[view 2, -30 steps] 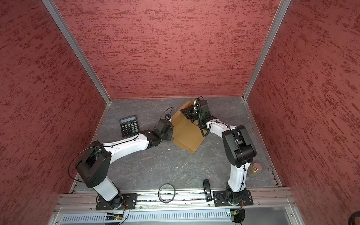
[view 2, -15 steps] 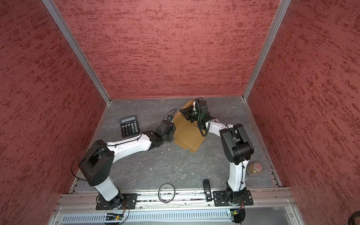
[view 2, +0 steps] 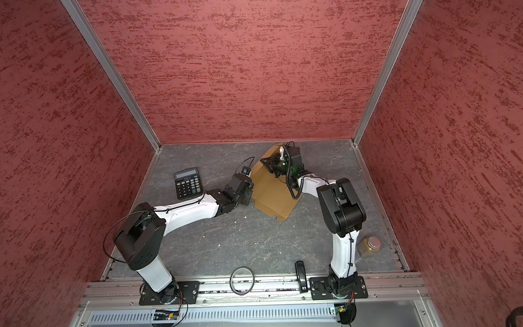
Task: Fold the paper box
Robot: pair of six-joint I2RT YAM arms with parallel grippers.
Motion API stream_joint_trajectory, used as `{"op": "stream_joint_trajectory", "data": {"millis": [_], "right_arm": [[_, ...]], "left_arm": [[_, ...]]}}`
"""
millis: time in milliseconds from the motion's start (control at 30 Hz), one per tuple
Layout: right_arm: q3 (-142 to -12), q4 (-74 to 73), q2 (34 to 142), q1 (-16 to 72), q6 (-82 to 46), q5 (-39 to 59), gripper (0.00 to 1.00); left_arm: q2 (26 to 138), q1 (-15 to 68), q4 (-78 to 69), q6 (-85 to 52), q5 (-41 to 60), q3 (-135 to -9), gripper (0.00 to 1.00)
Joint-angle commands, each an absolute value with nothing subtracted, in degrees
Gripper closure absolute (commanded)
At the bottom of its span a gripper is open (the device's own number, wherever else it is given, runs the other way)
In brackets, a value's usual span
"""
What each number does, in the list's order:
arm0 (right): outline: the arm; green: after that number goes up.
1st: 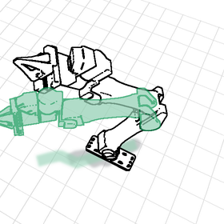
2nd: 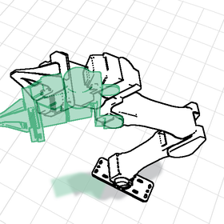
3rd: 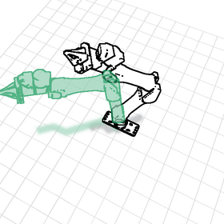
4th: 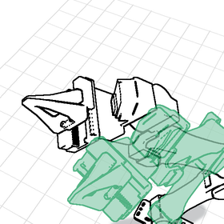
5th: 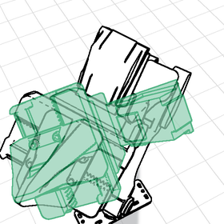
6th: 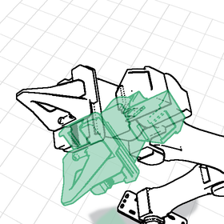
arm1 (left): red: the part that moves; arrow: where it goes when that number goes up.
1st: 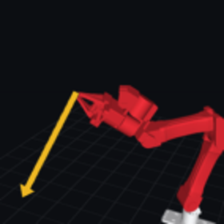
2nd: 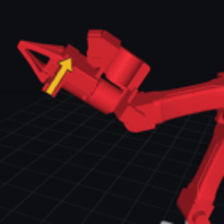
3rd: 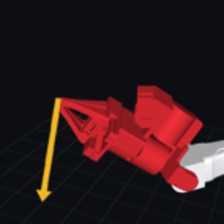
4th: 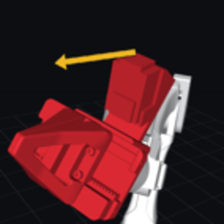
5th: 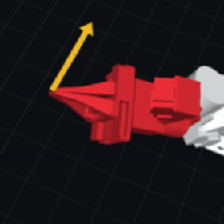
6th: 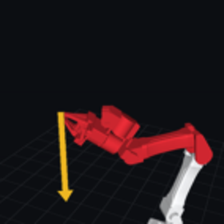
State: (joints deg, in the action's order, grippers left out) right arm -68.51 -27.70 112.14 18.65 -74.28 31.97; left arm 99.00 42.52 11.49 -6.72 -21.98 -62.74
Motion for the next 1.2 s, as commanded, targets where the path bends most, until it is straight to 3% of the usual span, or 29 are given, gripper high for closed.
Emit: {"op": "stream_joint_trajectory", "data": {"millis": [0, 433, 767, 1167], "right_arm": [[-68.5, -33.9, 114.1, 19.0, -76.8, 32.2, 0.95], [-69.4, -36.2, 115.5, 19.0, -79.1, 31.7, 0.97], [-70.1, -34.2, 115.5, 19.0, -79.2, 30.6, 0.97], [-71.3, -30.8, 115.1, 18.9, -78.4, 29.9, 0.97]], "left_arm": [[97.4, 41.5, 9.9, -7.1, -19.5, -61.9, 0.68], [87.1, 39.7, 14.6, -9.1, -14.3, -58.1, 0.43], [73.0, 32.6, 19.2, -12.5, -8.5, -49.8, 0.36], [83.2, 33.9, 8.4, -12.3, -5.4, -47.3, 0.36]]}}
